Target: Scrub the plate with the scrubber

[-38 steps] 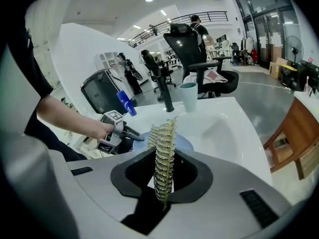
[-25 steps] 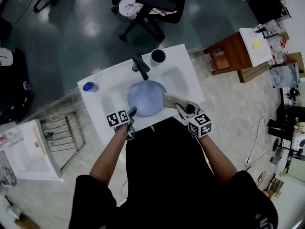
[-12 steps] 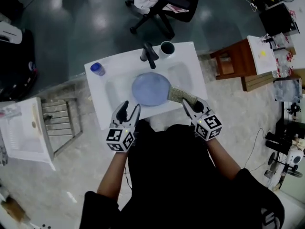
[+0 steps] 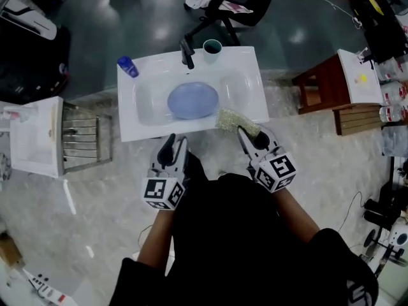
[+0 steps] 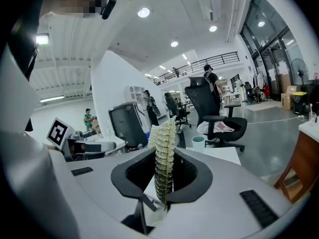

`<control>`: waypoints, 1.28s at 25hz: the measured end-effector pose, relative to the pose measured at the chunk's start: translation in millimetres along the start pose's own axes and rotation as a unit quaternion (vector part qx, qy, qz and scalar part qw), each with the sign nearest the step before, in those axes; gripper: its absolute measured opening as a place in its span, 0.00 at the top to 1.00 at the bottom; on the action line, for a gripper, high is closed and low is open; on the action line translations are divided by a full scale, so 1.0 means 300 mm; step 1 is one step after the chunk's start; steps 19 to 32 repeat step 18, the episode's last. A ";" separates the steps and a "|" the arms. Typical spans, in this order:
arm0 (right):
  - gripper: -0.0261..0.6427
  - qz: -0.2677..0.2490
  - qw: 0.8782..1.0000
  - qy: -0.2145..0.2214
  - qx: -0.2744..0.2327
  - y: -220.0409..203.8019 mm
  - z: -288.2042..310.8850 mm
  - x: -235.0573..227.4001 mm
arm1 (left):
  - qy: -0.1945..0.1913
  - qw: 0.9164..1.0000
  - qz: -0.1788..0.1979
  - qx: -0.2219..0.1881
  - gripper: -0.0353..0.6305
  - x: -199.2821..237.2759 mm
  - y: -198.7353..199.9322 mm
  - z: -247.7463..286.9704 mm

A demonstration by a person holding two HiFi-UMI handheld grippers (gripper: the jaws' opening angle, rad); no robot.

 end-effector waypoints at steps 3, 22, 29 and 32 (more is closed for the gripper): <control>0.87 -0.010 1.000 0.014 -0.011 -0.001 -0.135 -0.005 | 0.036 0.999 0.025 -0.017 0.87 -0.154 -0.022 -0.092; 0.87 -0.007 1.000 0.011 -0.004 -0.063 -0.665 0.048 | 0.039 0.996 0.080 -0.006 0.94 -0.560 -0.118 -0.387; 0.87 -0.007 1.000 0.011 -0.004 -0.063 -0.665 0.048 | 0.039 0.996 0.080 -0.006 0.94 -0.560 -0.118 -0.387; 0.87 -0.007 1.000 0.011 -0.004 -0.063 -0.665 0.048 | 0.039 0.996 0.080 -0.006 0.94 -0.560 -0.118 -0.387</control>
Point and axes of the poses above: the fingertips, and each gripper's own axes: z forward along the fingers, x to its left, y out of its top, the point moved 10 cm from there along -z, backward along the fingers, and after that the axes turned 13 degrees about -x, right-handed, at the moved point
